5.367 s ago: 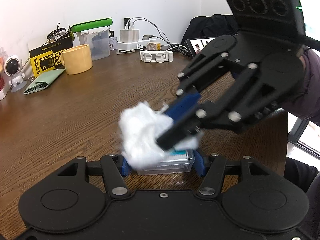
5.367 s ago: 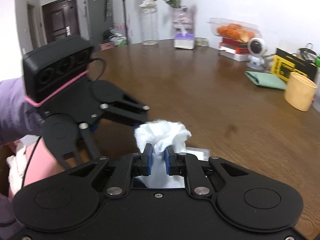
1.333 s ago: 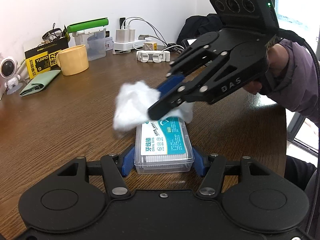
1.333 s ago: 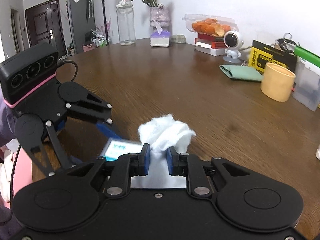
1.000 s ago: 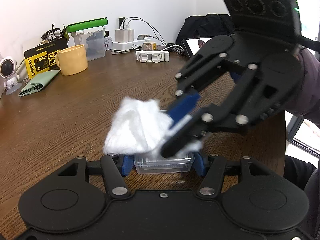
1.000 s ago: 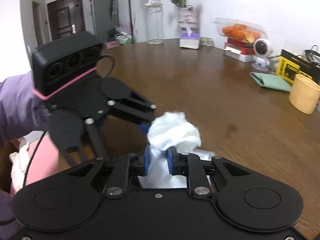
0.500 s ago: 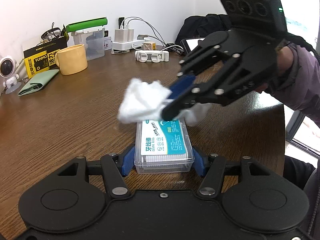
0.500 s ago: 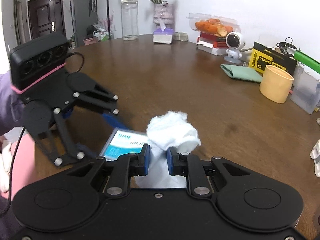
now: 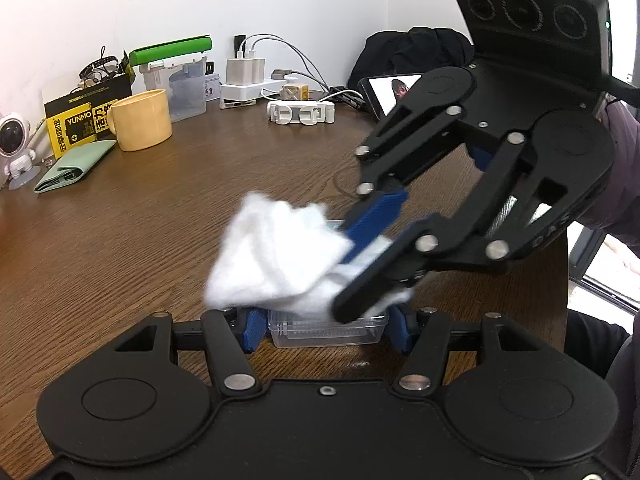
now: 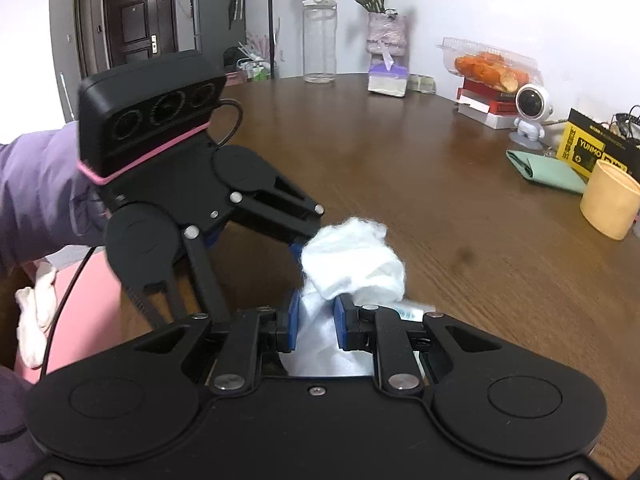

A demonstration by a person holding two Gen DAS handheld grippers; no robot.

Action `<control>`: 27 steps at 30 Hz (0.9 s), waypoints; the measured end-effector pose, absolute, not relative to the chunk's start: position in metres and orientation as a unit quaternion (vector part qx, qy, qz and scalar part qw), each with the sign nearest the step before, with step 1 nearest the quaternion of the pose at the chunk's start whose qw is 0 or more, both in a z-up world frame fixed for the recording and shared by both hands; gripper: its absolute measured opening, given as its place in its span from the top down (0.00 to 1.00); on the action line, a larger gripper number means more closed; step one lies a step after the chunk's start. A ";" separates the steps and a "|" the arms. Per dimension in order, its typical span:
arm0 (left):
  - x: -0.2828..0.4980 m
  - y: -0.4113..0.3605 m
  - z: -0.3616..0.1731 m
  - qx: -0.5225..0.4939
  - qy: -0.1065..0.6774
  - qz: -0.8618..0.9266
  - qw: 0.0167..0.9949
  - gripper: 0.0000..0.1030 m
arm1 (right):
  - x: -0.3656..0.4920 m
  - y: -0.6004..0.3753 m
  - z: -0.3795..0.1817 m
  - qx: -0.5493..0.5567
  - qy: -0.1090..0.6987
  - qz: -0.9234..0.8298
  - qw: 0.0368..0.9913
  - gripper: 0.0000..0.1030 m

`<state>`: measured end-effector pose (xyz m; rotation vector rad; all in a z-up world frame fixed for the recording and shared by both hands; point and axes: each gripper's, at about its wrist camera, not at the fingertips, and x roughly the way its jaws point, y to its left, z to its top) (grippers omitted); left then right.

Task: Clean container
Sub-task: 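Sweep the tissue over the box lid with the right gripper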

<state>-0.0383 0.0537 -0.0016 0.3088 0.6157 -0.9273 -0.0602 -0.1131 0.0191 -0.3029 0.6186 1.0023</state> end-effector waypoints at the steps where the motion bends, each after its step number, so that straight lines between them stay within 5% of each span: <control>1: -0.037 0.054 -0.001 0.145 0.291 -0.438 0.838 0.44 | -0.061 -0.116 0.019 -0.141 0.292 0.472 0.820 0.81; 27: -0.039 0.055 -0.001 0.144 0.292 -0.439 0.837 0.44 | -0.058 -0.160 0.028 -0.143 0.292 0.396 0.859 0.82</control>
